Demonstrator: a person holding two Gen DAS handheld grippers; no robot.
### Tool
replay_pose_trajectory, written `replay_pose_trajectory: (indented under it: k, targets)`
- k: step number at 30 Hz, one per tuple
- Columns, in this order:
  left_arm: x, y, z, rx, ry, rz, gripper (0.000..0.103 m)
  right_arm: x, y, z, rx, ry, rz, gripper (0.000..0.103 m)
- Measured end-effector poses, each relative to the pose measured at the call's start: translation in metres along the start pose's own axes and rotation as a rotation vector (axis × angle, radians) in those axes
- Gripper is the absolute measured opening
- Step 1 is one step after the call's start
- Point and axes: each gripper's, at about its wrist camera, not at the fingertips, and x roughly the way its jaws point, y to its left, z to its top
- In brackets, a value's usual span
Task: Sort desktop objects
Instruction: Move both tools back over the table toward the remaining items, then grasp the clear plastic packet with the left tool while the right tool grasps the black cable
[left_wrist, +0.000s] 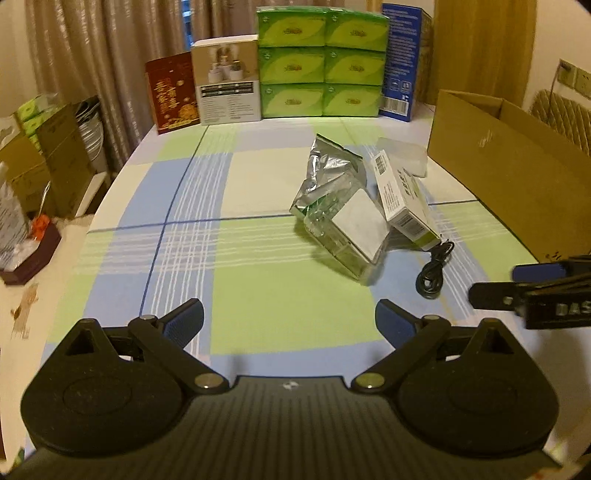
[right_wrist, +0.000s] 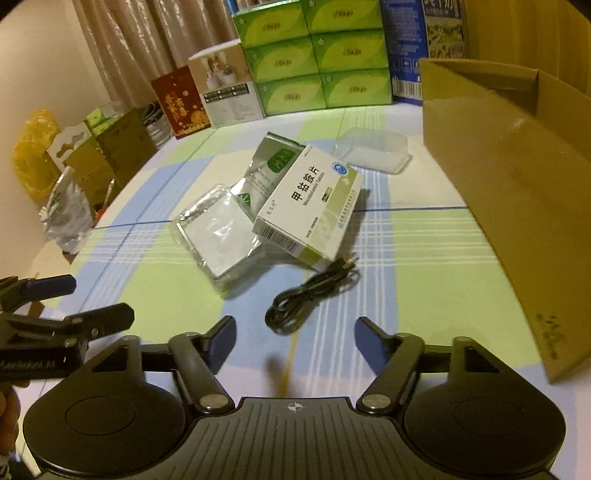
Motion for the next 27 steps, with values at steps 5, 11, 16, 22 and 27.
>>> replay_pose_trajectory:
  k: [5, 11, 16, 22, 27]
  targets:
    - [0.022, 0.003, 0.004, 0.051, 0.012, -0.046, 0.088, 0.027, 0.006, 0.005, 0.006, 0.012, -0.023, 0.052]
    - [0.042, 0.008, 0.006, 0.076, -0.002, -0.076, 0.087, 0.047, 0.015, 0.008, -0.04, -0.007, -0.114, 0.052]
    - [0.05, 0.006, 0.009, 0.101, -0.013, -0.092, 0.087, 0.054, 0.024, 0.006, -0.138, -0.022, -0.184, 0.039]
    - [0.053, -0.002, 0.013, 0.156, -0.036, -0.113, 0.087, 0.042, 0.007, 0.006, -0.135, -0.006, -0.193, 0.02]
    - [0.059, -0.013, 0.018, 0.228, -0.052, -0.143, 0.088, 0.023, -0.012, -0.001, -0.119, -0.005, -0.208, 0.019]
